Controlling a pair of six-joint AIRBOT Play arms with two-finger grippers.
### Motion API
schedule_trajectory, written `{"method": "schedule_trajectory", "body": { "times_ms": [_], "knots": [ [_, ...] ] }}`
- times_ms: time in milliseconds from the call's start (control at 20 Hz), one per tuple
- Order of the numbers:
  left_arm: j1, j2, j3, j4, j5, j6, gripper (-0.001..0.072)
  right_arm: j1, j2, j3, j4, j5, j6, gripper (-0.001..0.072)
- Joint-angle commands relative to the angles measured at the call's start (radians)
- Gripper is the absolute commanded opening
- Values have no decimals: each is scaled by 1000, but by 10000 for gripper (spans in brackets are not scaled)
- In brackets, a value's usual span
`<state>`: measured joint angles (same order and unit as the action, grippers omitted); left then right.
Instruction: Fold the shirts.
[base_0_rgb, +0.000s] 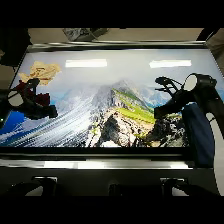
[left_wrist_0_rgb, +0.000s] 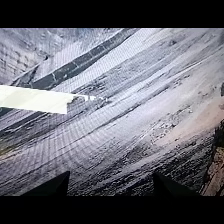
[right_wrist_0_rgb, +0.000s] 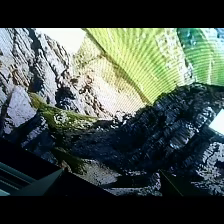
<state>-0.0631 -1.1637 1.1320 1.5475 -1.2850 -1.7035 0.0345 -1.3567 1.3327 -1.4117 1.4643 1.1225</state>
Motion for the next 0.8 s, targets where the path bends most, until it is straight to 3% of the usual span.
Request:
{"method": "schedule_trajectory", "body": {
  "times_ms": [0, 750],
  "knots": [
    [-1, 1, 0, 0, 0, 0, 594, 1, -1, 0, 0, 0, 0, 668],
    [-1, 0, 0, 0, 1, 0, 594, 1, -1, 0, -4, -32, 0, 669]
  ]
}}
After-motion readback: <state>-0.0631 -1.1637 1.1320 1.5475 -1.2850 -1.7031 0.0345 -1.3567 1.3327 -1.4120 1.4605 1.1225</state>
